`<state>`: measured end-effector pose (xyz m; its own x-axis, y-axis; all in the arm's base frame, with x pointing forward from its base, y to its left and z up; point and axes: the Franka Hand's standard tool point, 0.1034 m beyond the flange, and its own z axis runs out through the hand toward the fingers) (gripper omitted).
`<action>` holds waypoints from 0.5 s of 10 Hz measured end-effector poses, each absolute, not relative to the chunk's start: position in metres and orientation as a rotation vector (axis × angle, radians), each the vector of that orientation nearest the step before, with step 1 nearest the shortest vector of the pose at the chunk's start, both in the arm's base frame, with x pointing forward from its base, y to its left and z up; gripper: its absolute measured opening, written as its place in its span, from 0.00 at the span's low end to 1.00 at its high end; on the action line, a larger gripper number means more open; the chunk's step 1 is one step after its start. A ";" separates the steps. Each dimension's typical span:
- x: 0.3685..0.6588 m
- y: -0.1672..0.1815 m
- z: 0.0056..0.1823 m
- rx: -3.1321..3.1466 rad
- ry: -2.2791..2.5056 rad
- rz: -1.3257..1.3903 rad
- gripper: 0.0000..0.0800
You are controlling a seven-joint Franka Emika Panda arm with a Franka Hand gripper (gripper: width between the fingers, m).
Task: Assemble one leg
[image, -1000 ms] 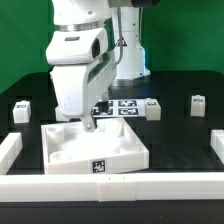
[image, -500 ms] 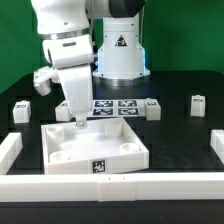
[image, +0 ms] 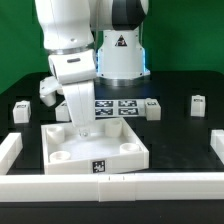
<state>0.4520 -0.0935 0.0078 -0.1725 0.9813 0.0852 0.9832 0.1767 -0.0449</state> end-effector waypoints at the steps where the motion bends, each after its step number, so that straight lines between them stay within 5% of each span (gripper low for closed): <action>1: 0.453 -0.094 0.006 -1.959 -2.335 -0.025 0.81; 4: 0.452 -0.094 0.006 -1.993 -2.302 -0.021 0.81; 5: 0.452 -0.094 0.006 -1.994 -2.301 -0.021 0.61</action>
Offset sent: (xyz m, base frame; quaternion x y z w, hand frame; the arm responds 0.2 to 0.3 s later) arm 0.0000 0.0000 0.0000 0.0000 0.0000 0.0000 1.0000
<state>0.4522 -0.0943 0.0058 -0.1397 0.9868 0.0821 0.9881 0.1443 -0.0528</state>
